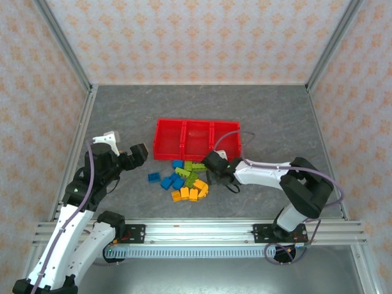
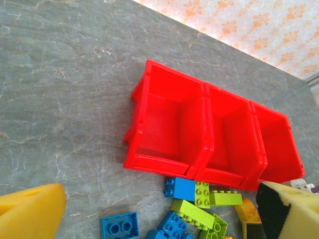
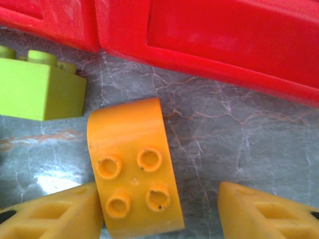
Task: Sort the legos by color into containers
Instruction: Pick up the lego from the bottom-center of the table, then place the lego in the container.
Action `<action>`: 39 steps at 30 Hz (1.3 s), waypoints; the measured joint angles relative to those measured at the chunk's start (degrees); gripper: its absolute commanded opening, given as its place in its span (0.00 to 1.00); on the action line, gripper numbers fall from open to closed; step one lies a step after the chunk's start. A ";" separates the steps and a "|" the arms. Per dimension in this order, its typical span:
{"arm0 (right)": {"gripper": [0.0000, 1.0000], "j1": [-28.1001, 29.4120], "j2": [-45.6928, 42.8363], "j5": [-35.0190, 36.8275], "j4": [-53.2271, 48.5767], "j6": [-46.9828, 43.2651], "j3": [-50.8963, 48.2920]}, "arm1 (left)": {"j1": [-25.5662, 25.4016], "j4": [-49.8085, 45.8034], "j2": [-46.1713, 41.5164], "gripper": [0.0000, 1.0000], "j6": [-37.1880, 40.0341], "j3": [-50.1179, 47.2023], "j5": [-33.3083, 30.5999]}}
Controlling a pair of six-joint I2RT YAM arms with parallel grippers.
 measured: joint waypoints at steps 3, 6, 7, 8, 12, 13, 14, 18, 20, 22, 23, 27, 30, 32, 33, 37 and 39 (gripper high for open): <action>0.51 0.04 2.23 0.57 -0.83 0.09 1.99 | 0.00 0.04 1.03 0.99 0.02 -0.22 1.33; 0.41 0.37 3.50 0.87 -1.38 0.09 3.54 | 0.00 0.13 1.77 0.99 0.04 -0.74 3.06; 0.39 0.44 3.87 1.11 -1.62 -0.02 3.96 | 0.00 0.17 1.86 0.99 0.07 -0.90 3.58; 0.36 0.48 3.98 1.11 -1.68 0.00 4.13 | 0.00 0.28 2.14 0.99 0.07 -1.03 3.87; 0.27 0.63 4.33 1.51 -2.58 0.02 5.29 | 0.00 1.16 3.32 0.99 0.09 -1.55 5.31; 0.25 0.63 4.33 1.66 -3.08 0.04 5.73 | 0.00 1.57 3.61 0.99 0.11 -1.81 5.55; 0.24 0.74 4.31 1.97 -3.74 0.11 6.21 | 0.00 1.77 3.87 0.99 0.22 -1.97 5.92; 0.20 1.92 2.73 2.49 -7.63 0.68 8.22 | 0.00 2.67 4.70 0.99 0.52 -2.58 6.60; 0.20 2.51 0.22 2.49 -9.99 1.09 9.33 | 0.00 3.08 4.70 0.99 0.50 -2.80 6.62; 0.21 2.69 -2.69 2.71 -12.11 1.09 11.26 | 0.00 3.32 4.68 0.99 0.55 -2.89 6.60; 0.22 2.67 -4.44 3.26 -13.11 1.07 12.94 | 0.00 3.37 4.68 0.99 0.68 -2.89 6.62; 0.22 1.90 -7.67 6.60 -14.45 -0.61 19.82 | 0.00 3.67 4.39 0.99 1.14 -2.93 7.08; 0.21 -1.25 -6.23 8.37 -14.97 -3.19 23.54 | 0.00 3.72 3.43 0.99 1.42 -2.97 8.09; 0.21 -4.15 -3.23 9.40 -15.37 -5.27 25.73 | 0.00 3.74 2.62 0.99 1.51 -2.97 8.85; 0.21 -5.55 -1.31 9.81 -15.50 -6.25 26.75 | 0.00 3.76 2.16 0.99 1.51 -2.97 9.35; 0.21 -8.79 5.29 10.45 -16.55 -9.99 29.49 | 0.00 3.78 0.55 0.99 1.53 -2.99 9.99; 0.22 -9.38 7.13 10.60 -17.14 -11.43 30.03 | 0.00 3.78 -0.22 0.99 1.51 -2.99 10.01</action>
